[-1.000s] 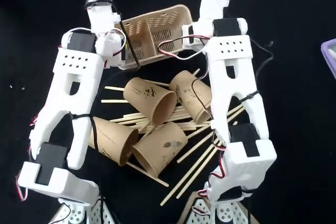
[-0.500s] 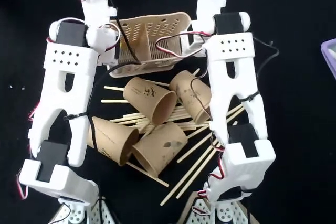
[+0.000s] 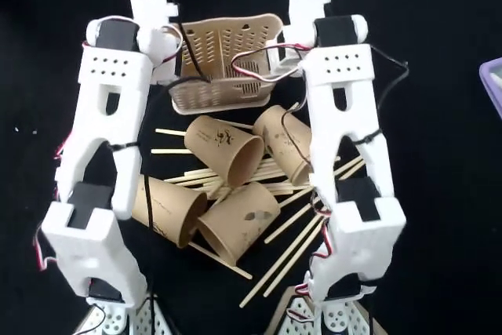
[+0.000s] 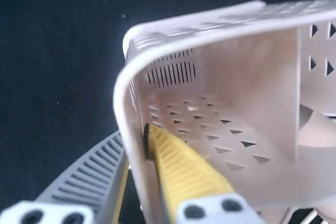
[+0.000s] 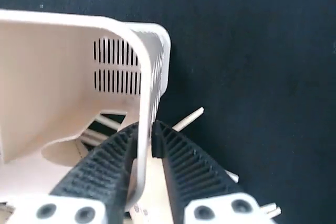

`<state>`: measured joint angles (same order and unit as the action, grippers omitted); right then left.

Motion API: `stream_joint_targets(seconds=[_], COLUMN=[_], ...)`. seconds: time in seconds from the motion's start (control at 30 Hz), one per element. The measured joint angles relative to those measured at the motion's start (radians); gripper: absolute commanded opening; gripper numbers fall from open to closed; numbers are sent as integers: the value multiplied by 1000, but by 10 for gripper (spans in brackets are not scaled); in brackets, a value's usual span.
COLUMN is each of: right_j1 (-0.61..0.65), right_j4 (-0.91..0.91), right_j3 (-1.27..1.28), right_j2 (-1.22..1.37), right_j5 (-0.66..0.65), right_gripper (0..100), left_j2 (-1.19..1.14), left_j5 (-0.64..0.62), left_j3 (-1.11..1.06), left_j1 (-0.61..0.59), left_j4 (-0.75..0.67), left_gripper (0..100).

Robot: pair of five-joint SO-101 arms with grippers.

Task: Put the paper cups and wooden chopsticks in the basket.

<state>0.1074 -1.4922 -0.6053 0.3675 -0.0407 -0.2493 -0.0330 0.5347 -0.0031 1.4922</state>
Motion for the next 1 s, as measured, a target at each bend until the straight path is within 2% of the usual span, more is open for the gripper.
stream_joint_targets(seconds=[0.1,0.23,0.3,0.4,0.53,0.6,0.73,0.8,1.0], right_j1=[0,23,38,48,48,48,48,49,55], right_j4=[-44,-137,-176,-209,-201,-187,-186,-221,-241], right_j3=[-101,-262,-345,-442,-539,-577,-655,-700,-712], right_j2=[60,138,178,227,307,350,408,420,423], right_j5=[-3,-41,-68,-100,-114,-117,-117,-117,-115], right_gripper=[21,140,182,169,75,5,10,11,10], left_j2=[-38,-89,-115,-146,-184,-207,-222,-222,-222], left_j5=[0,0,-17,-97,-147,-155,-157,-152,-58], left_j3=[84,199,239,288,316,321,327,327,327], left_j1=[0,-14,-37,-68,-75,-75,-75,-74,-69], left_j4=[31,92,115,124,117,114,110,110,140], left_gripper=[90,197,213,213,213,201,19,45,30])
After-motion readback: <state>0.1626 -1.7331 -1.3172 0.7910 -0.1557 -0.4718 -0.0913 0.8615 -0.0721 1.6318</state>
